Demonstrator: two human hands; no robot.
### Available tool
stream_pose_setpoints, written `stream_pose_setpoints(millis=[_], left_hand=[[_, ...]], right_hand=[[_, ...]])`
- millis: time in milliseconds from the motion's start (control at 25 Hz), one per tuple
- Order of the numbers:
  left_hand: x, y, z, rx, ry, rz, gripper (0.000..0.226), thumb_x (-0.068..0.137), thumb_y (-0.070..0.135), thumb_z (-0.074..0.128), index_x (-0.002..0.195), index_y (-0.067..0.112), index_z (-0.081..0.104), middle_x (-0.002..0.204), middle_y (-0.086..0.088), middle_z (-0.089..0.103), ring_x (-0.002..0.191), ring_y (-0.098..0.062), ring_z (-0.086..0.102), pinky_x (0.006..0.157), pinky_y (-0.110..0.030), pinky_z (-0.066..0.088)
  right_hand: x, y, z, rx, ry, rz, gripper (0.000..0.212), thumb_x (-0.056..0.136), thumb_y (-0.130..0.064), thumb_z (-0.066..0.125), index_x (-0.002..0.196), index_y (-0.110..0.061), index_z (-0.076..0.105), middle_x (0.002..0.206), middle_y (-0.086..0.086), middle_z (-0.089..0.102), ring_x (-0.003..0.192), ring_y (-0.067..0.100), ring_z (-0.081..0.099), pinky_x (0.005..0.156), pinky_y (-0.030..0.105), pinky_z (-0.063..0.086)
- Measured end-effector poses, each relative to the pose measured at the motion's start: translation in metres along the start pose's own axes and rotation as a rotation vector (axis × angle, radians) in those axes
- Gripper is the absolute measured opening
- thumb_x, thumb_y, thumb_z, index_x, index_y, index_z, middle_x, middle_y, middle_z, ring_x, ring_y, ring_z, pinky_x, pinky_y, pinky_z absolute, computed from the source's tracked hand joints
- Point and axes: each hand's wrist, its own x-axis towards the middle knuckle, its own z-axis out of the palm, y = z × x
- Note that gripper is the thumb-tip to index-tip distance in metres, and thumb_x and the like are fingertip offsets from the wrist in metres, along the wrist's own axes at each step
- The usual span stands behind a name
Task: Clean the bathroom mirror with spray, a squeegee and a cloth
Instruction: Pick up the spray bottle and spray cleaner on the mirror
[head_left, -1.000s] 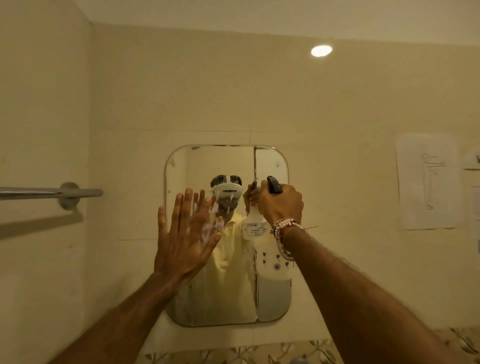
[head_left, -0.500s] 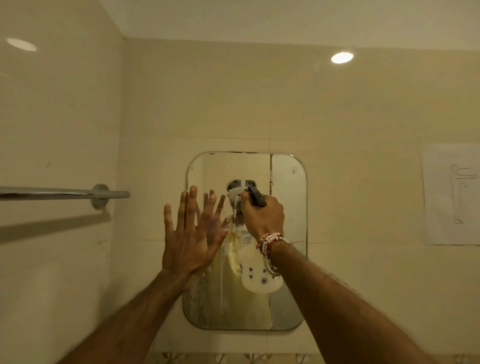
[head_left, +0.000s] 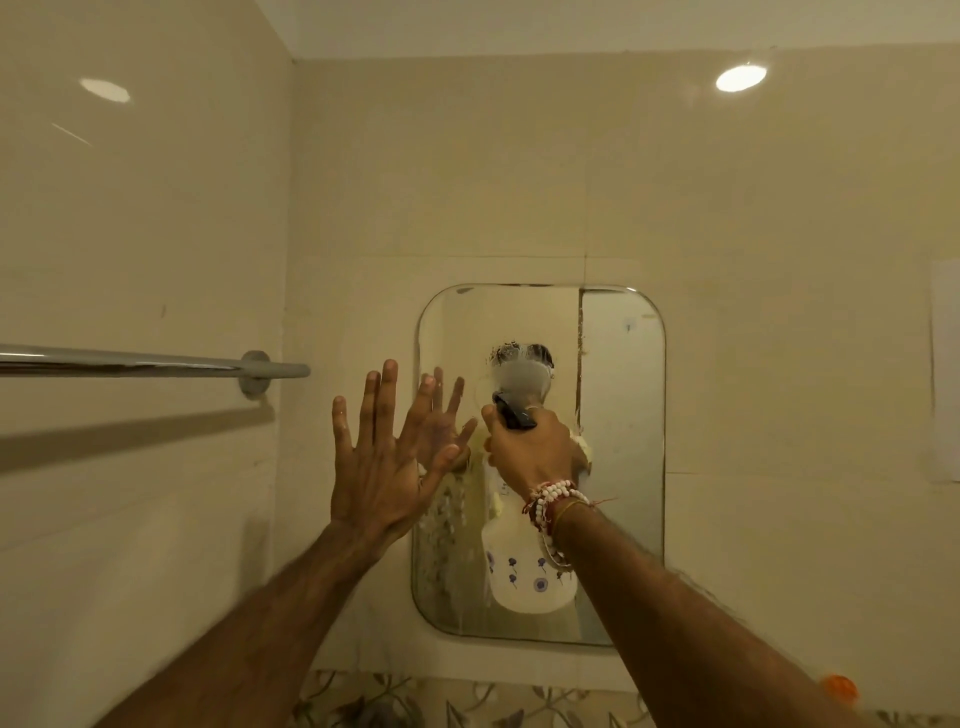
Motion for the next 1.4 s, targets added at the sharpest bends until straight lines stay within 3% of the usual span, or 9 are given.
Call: stream_pose_setpoints(millis=[120,320,440,560,800,880,1080,1280,1400], left_hand=[[-0.005,0.001,0.004,-0.018,-0.035,-0.013,0.085,0.098,0.074,0.017,0.167,0.026,0.01,0.175,-0.013,-0.009,0.162,-0.03,-0.006,0.126,-0.066,0.001],[-0.017,0.006,0.01,-0.043,-0.077,-0.019,0.089,0.096,0.077,0.009,0.168,0.024,0.011,0.174,-0.013,-0.011,0.162,-0.03,-0.006,0.126,-0.065,0.0],[-0.017,0.007,0.014,-0.043,-0.074,-0.025,0.088,0.096,0.075,0.012,0.168,0.023,0.011,0.174,-0.012,-0.011,0.162,-0.03,-0.006,0.127,-0.065,-0.002],[-0.017,0.011,0.018,-0.052,-0.071,-0.022,0.088,0.097,0.074,0.016,0.168,0.023,0.01,0.174,-0.012,-0.011,0.162,-0.031,-0.006,0.127,-0.064,-0.002],[-0.027,0.019,0.026,-0.06,-0.073,-0.009,0.085,0.099,0.071,0.021,0.168,0.023,0.009,0.175,-0.013,-0.011,0.163,-0.03,-0.005,0.127,-0.064,-0.002],[-0.032,0.018,0.028,-0.059,-0.078,-0.006,0.085,0.099,0.07,0.021,0.168,0.023,0.01,0.175,-0.013,-0.01,0.163,-0.031,-0.004,0.127,-0.063,-0.002],[-0.05,0.021,0.035,-0.076,-0.095,-0.017,0.086,0.099,0.07,0.023,0.168,0.021,0.012,0.175,-0.014,-0.007,0.162,-0.032,-0.001,0.126,-0.065,0.002],[-0.068,0.023,0.042,-0.089,-0.107,-0.018,0.084,0.099,0.068,0.024,0.168,0.021,0.011,0.175,-0.014,-0.006,0.162,-0.032,0.0,0.126,-0.067,0.005],[-0.077,0.022,0.044,-0.095,-0.098,-0.013,0.082,0.1,0.066,0.028,0.168,0.024,0.01,0.176,-0.013,-0.007,0.162,-0.033,0.002,0.125,-0.067,0.005]], right_hand=[[-0.012,0.017,0.001,0.055,-0.064,-0.055,0.031,0.092,-0.039,0.065,0.077,-0.012,0.068,0.072,0.006,0.07,0.067,0.021,0.065,0.058,0.025,0.051],[-0.032,0.05,-0.002,-0.025,-0.023,-0.003,0.037,0.09,-0.045,0.068,0.062,-0.023,0.057,0.06,-0.002,0.061,0.054,0.015,0.058,0.051,0.026,0.05],[-0.034,0.066,-0.014,0.084,0.024,0.004,0.025,0.092,-0.038,0.069,0.071,-0.027,0.06,0.074,0.004,0.068,0.07,0.024,0.066,0.06,0.028,0.054],[-0.031,0.075,-0.03,0.128,0.094,-0.003,0.024,0.092,-0.04,0.068,0.089,-0.017,0.069,0.085,0.009,0.069,0.08,0.026,0.066,0.067,0.032,0.057],[-0.034,0.094,-0.065,0.169,0.268,0.017,0.021,0.091,-0.038,0.07,0.073,-0.032,0.059,0.067,-0.006,0.063,0.062,0.012,0.06,0.056,0.022,0.047],[-0.035,0.105,-0.078,0.15,0.281,0.037,0.019,0.091,-0.038,0.07,0.08,-0.024,0.064,0.07,-0.008,0.062,0.064,0.007,0.058,0.056,0.021,0.042],[-0.045,0.133,-0.101,0.112,0.33,0.13,0.03,0.092,-0.038,0.069,0.083,-0.009,0.069,0.075,0.013,0.071,0.072,0.033,0.069,0.064,0.039,0.059],[-0.065,0.142,-0.098,0.075,0.23,0.144,0.024,0.092,-0.04,0.068,0.078,-0.021,0.062,0.073,0.004,0.067,0.07,0.025,0.064,0.055,0.027,0.047],[-0.079,0.137,-0.082,0.072,0.145,0.123,0.03,0.09,-0.04,0.07,0.077,-0.014,0.066,0.075,0.015,0.07,0.07,0.035,0.067,0.062,0.044,0.059]])
